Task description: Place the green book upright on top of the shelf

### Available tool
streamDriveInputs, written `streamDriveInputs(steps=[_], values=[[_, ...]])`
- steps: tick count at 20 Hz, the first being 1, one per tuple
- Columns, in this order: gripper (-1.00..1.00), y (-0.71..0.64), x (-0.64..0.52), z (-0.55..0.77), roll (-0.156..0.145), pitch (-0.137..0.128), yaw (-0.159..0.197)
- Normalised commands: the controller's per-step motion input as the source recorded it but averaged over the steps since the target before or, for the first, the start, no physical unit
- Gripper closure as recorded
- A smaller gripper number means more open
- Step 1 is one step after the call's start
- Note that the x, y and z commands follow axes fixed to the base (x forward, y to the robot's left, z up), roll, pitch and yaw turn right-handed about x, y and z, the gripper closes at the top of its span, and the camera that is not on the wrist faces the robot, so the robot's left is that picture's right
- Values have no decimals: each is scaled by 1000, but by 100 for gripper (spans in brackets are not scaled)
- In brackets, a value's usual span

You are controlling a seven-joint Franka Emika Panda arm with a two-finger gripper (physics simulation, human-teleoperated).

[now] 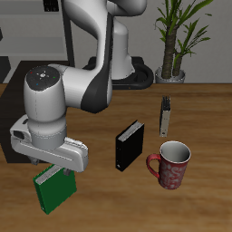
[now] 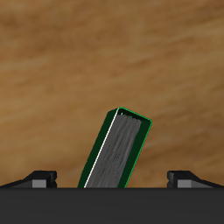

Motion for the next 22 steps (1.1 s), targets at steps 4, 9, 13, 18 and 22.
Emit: streamDriveInputs(steps=[4,9,13,18,22], values=[[-100,-21,84,-248,1,42,-13],[-100,14,58,-277,25,54,-33],[100,46,-7,-97,26,11,-16],[100,12,-35,78,3,-3,8],[100,-14,-97,289,3,-34,15]])
